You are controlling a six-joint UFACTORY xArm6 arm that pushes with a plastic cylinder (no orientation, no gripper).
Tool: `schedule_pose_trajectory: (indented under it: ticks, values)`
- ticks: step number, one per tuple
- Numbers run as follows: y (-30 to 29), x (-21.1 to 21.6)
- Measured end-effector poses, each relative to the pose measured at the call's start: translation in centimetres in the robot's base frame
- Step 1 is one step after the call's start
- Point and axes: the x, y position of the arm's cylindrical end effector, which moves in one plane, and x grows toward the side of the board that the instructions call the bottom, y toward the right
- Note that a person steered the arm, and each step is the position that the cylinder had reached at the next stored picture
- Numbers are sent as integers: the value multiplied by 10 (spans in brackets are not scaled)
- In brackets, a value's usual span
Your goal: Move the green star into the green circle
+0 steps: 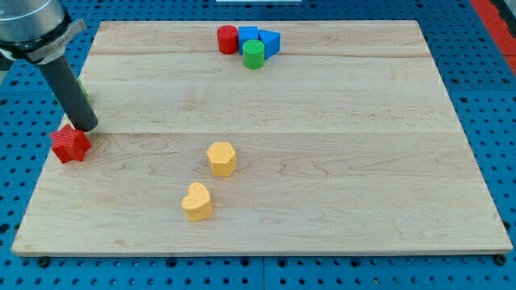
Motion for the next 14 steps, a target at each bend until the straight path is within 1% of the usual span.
schedule_pose_trajectory:
  ticks: [1, 2, 3, 4, 5, 7, 9, 10, 11, 12, 13, 14]
  values:
    - [-38, -5]
    - [-49, -7]
    - [-47, -39]
    - [-21, -78]
    - [29, -105]
    - [22, -125]
    - [23, -162]
    - [47, -185]
    - [29, -190]
    - [29, -217]
    - [53, -231]
    - [57, -208]
